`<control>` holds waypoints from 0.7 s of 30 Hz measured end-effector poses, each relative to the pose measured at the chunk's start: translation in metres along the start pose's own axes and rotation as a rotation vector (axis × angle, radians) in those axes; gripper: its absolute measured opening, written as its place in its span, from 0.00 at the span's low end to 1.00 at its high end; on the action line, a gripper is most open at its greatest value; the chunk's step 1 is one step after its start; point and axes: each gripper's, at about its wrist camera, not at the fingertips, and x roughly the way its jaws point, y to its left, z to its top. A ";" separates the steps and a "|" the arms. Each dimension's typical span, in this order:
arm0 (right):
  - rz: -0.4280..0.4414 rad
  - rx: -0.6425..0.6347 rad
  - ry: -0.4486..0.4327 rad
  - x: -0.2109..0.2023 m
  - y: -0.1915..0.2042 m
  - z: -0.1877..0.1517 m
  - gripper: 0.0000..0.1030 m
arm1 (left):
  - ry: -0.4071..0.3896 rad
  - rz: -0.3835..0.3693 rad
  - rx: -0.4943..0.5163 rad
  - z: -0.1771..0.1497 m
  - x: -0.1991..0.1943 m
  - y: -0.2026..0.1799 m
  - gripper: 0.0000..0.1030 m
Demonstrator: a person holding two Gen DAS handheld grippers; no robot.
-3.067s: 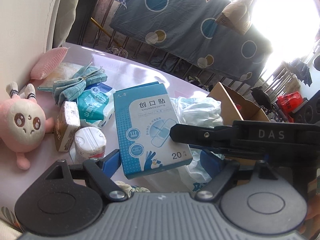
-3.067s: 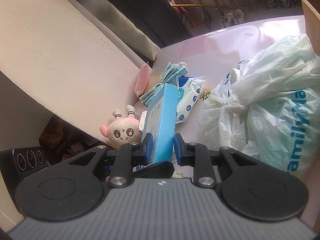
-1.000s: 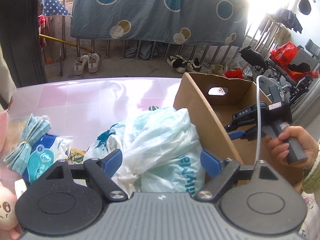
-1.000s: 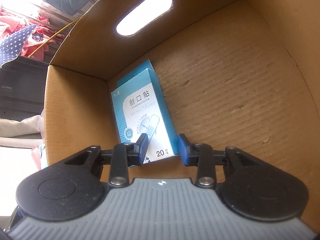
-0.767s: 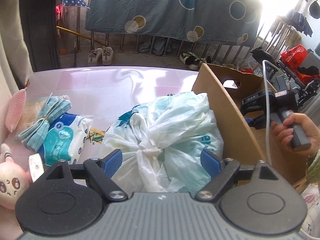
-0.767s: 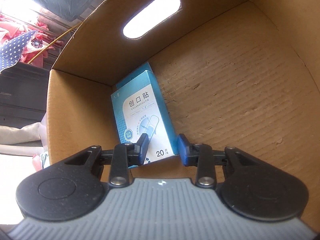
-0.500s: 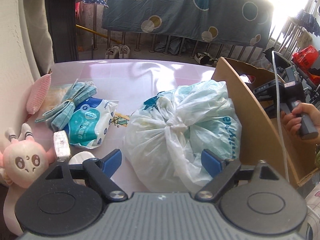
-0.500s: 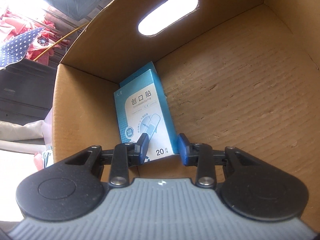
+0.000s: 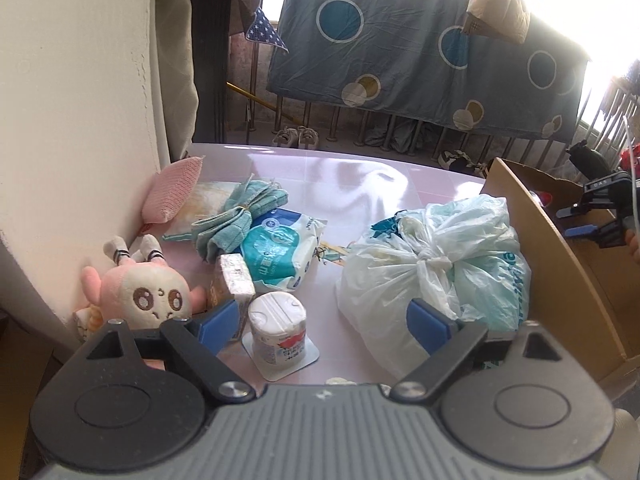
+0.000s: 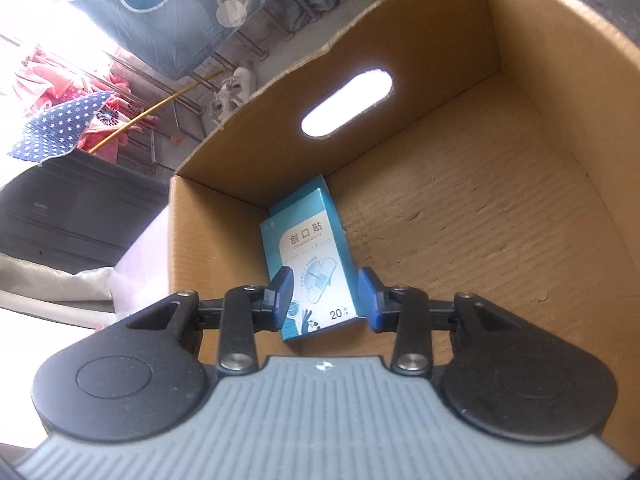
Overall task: Organize soft objects
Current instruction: 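Reach the right tool to the pink knitted sponge by the wall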
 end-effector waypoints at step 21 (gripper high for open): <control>0.463 -0.330 0.295 0.062 0.285 -0.128 0.37 | -0.079 0.331 -0.119 0.023 -0.003 0.095 0.89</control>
